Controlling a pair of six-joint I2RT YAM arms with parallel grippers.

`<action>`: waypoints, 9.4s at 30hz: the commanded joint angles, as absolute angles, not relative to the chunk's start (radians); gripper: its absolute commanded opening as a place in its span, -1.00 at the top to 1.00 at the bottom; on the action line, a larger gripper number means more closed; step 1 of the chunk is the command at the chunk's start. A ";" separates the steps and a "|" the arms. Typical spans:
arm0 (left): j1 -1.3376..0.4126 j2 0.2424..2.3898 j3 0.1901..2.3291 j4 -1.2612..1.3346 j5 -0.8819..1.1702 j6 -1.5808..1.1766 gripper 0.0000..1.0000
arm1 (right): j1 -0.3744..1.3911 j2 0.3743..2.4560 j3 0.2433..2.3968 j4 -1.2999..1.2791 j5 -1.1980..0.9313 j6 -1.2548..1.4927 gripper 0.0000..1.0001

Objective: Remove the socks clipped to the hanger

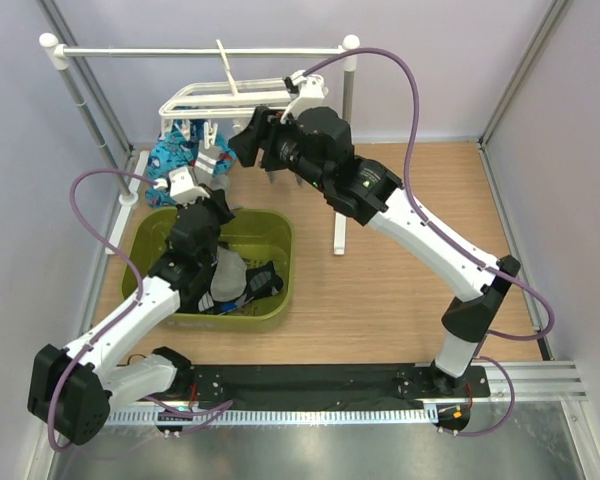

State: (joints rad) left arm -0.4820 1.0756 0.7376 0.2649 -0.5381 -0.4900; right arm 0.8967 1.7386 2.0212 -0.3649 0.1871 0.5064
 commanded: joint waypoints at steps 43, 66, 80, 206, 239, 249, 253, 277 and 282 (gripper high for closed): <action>-0.580 1.012 0.670 0.379 -0.595 -0.445 0.99 | 0.940 2.143 2.370 -0.112 0.433 0.431 -0.11; -0.603 0.896 0.801 0.048 -0.724 -0.515 0.99 | 0.936 2.122 2.307 -0.075 0.399 0.426 0.98; -0.603 0.813 1.014 -0.629 -0.578 -0.598 1.00 | 0.936 2.069 2.266 -0.101 0.333 0.416 0.98; -0.598 1.068 1.646 -0.673 -0.221 -0.503 -0.55 | 0.563 1.554 1.161 0.588 -0.196 0.005 -0.69; -0.581 0.919 1.255 -0.581 -0.147 -0.508 -0.53 | 0.662 1.447 1.242 0.373 -0.256 0.176 0.98; -0.572 0.818 1.177 -0.567 -0.141 -0.544 -0.53 | 0.845 1.545 1.393 0.258 -0.212 0.182 0.98; -0.571 0.802 1.140 -0.563 -0.135 -0.545 -0.54 | 0.873 1.597 1.454 0.261 -0.210 0.215 0.98; -0.572 0.940 0.980 -0.242 0.061 -0.374 -0.76 | 0.873 1.459 1.224 0.480 -0.290 0.505 0.98; -0.572 0.959 0.951 -0.187 0.034 -0.371 -0.79 | 0.865 1.468 1.230 0.499 -0.307 0.557 0.98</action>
State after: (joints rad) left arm -0.5747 0.9588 0.9600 -0.2955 0.0387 -0.3843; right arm 0.8623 1.4837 1.2152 0.4187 -0.2752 0.5014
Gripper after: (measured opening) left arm 0.893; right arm 0.048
